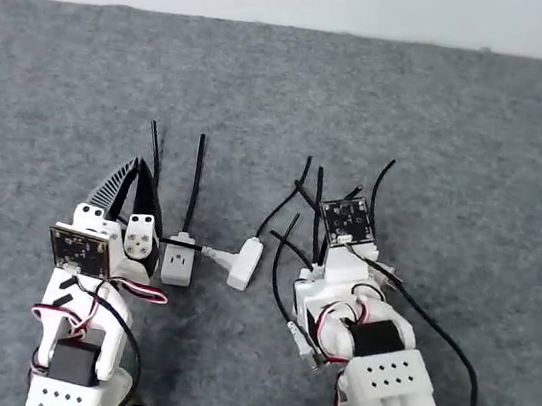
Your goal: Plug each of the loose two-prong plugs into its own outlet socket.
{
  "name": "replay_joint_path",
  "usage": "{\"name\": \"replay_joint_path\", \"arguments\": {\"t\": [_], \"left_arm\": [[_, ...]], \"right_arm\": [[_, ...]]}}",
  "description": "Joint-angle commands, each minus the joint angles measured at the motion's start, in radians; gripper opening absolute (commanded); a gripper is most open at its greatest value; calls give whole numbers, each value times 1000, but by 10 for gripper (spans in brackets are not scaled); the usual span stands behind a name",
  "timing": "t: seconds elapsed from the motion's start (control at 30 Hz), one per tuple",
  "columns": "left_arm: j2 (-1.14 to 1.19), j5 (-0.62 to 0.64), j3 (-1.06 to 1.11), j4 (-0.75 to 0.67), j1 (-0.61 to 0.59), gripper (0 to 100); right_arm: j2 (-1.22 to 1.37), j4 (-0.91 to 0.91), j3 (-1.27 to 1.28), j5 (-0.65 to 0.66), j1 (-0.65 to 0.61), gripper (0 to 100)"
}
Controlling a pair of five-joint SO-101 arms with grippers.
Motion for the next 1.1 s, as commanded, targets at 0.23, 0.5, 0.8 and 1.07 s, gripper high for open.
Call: {"name": "replay_joint_path", "arguments": {"t": [0.23,0.5,0.8,1.07], "left_arm": [[0,3,-10,-35,3,12],[5,3,-10,-32,3,12],[5,5,-10,-31,3,12],[5,6,-10,-29,5,12]], "right_arm": [[27,-25,-12,14,10,8],[30,-65,21,15,16,8],[30,-64,78,98,18,8],[30,-45,107,161,18,8]]}}
